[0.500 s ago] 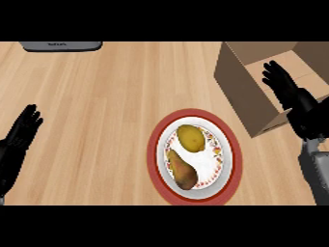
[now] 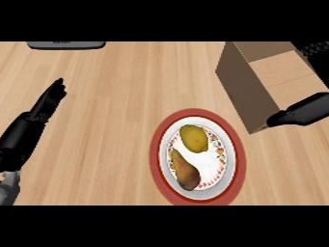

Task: Pick the lemon from the plate and place it in the cardboard box

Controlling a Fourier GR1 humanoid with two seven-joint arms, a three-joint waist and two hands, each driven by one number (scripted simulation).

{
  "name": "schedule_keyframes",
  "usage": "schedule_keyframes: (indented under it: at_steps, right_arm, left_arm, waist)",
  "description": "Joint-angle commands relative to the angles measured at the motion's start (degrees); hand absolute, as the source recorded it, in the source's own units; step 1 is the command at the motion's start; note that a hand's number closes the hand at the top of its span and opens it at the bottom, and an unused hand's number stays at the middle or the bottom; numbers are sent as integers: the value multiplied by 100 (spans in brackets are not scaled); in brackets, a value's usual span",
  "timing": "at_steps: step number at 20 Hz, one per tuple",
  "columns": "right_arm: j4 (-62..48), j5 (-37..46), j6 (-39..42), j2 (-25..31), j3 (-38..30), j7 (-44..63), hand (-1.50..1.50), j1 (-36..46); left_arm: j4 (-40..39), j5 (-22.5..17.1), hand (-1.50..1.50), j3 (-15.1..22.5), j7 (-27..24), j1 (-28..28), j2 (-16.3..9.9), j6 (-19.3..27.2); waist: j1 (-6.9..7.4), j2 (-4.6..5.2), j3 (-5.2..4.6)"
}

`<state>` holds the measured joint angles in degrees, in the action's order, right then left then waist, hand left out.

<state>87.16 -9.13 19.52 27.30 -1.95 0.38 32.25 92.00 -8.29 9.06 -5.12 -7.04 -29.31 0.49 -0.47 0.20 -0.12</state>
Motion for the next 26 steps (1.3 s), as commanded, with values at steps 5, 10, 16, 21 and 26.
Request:
schedule_keyframes:
  at_steps: [5,10,16,21,26]
  right_arm:
    - [-674,1392,802,672,385,-2749,-150,-49]
    - [-296,2259,751,802,1017,-2908,-150,125]
    - [291,3312,1250,1255,1945,-2145,-150,469]
    - [1191,3562,1852,864,2529,-1049,-150,539]
    - [1289,4078,2296,345,2870,17,-150,1045]
  left_arm:
    - [-124,301,0,334,283,-608,285,-60]
    - [-415,325,0,149,213,-783,336,-128]
    - [-430,462,0,196,38,-651,380,-136]
    - [-252,374,0,93,277,-579,344,-283]
    - [-787,648,0,98,-167,-721,638,-179]
  waist:
    - [96,37,24]
    - [60,-12,13]
    - [57,-40,3]
    - [40,-59,6]
    - [66,-20,3]
